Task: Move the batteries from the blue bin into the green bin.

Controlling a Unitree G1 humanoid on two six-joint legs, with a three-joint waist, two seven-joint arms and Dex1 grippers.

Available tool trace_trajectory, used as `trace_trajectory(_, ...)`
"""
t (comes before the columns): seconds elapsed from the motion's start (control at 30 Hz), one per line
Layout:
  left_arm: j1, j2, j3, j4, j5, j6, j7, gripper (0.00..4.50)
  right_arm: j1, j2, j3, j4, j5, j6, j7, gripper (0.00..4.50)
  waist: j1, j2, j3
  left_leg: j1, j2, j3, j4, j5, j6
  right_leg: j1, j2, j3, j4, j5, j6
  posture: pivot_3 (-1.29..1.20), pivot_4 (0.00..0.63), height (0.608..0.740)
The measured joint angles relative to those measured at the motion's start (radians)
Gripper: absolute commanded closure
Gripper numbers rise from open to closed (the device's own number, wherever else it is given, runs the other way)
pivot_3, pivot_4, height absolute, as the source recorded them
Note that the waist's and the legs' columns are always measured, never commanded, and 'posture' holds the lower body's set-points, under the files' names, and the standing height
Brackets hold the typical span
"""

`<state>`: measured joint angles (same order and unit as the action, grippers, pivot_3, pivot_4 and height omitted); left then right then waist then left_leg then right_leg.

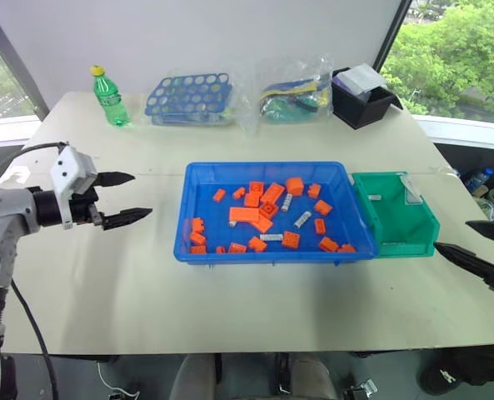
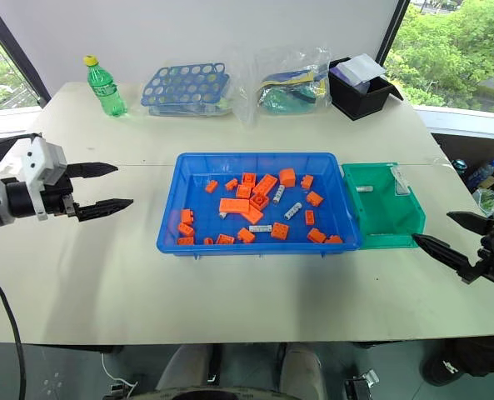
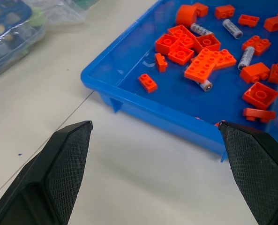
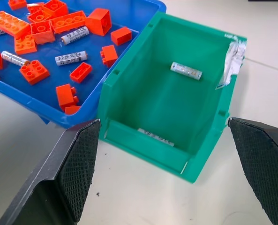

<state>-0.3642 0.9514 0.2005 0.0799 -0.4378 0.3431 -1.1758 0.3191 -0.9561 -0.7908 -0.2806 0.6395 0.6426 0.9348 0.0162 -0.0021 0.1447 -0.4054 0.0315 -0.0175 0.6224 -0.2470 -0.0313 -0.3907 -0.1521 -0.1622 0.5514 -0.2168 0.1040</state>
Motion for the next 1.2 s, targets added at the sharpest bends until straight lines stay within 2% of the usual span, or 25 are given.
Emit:
trace_trajectory(0.37, -0.024, -0.016, 0.0, -0.039, -0.034, 0.078, 0.021, 0.0, -0.046, 0.003, 0.004, -0.012, -0.008, 0.027, -0.028, 0.02, -0.001, -0.002, -0.001, 0.001, 0.0, 0.0, 0.001, 0.0, 0.0, 0.0, 0.0, 0.001, 0.005, 0.0, 0.0, 0.0, 0.15, 0.723)
trace_trajectory(0.47, -0.012, -0.016, 0.002, -0.1, -0.054, 0.092, 0.019, 0.0, -0.097, -0.024, 0.052, -0.01, -0.027, 0.029, -0.03, 0.02, -0.002, -0.002, 0.0, 0.002, 0.0, 0.001, 0.001, 0.0, 0.0, 0.0, 0.0, 0.002, 0.006, 0.0, 0.0, 0.0, 0.15, 0.723)
trace_trajectory(0.57, 0.006, -0.015, 0.012, -0.152, -0.082, 0.131, 0.02, 0.0, -0.215, -0.054, 0.123, -0.016, 0.001, 0.055, -0.026, 0.02, -0.006, -0.002, 0.0, 0.004, 0.0, 0.003, 0.001, 0.0, 0.0, 0.0, 0.0, 0.003, 0.006, 0.0, 0.0, 0.0, 0.15, 0.723)
trace_trajectory(0.63, 0.014, -0.013, 0.009, -0.192, -0.1, 0.149, 0.007, 0.0, -0.333, -0.069, 0.205, -0.038, 0.034, 0.076, -0.026, 0.02, -0.008, -0.002, 0.0, 0.006, 0.001, 0.004, 0.0, 0.0, 0.0, 0.0, 0.0, 0.005, 0.008, 0.0, 0.0, 0.0, 0.15, 0.723)
trace_trajectory(0.77, 0.01, 0.005, -0.02, -0.244, -0.122, 0.161, -0.047, 0.0, -0.628, -0.068, 0.496, -0.028, 0.012, 0.089, -0.007, 0.02, -0.007, -0.005, 0.003, 0.01, 0.001, 0.008, -0.002, 0.0, 0.0, 0.0, 0.0, 0.01, 0.007, 0.0, -0.001, 0.0, 0.15, 0.723)
trace_trajectory(0.9, -0.034, 0.004, -0.049, -0.261, -0.141, 0.181, -0.068, 0.0, -0.911, 0.082, 0.809, 0.057, -0.08, 0.092, 0.026, 0.02, -0.005, -0.007, 0.004, 0.009, 0.0, 0.01, -0.002, 0.002, 0.003, -0.003, 0.001, 0.013, 0.009, 0.0, -0.001, 0.0, 0.15, 0.723)
trace_trajectory(0.97, -0.044, 0.006, -0.058, -0.285, -0.148, 0.187, -0.081, 0.0, -0.999, 0.156, 0.931, 0.112, -0.127, 0.071, 0.069, 0.02, -0.004, -0.007, 0.004, 0.006, 0.0, 0.011, -0.002, 0.002, 0.003, -0.005, 0.001, 0.014, 0.009, 0.0, -0.001, 0.0, 0.15, 0.723)
trace_trajectory(1.03, -0.042, 0.007, -0.069, -0.302, -0.164, 0.197, -0.097, 0.0, -1.081, 0.234, 1.042, 0.217, -0.191, 0.03, 0.118, 0.02, -0.005, -0.008, 0.004, 0.006, -0.001, 0.012, -0.001, 0.002, 0.004, -0.006, 0.001, 0.017, 0.012, 0.001, -0.001, 0.0, 0.15, 0.723)
trace_trajectory(1.2, -0.039, 0.009, -0.07, -0.358, -0.184, 0.219, -0.098, 0.0, -1.22, 0.403, 1.217, 0.514, -0.361, -0.103, 0.188, 0.02, -0.007, -0.009, 0.004, 0.007, -0.001, 0.012, 0.001, 0.002, 0.004, -0.006, 0.002, 0.018, 0.018, 0.003, 0.0, 0.0, 0.15, 0.723)
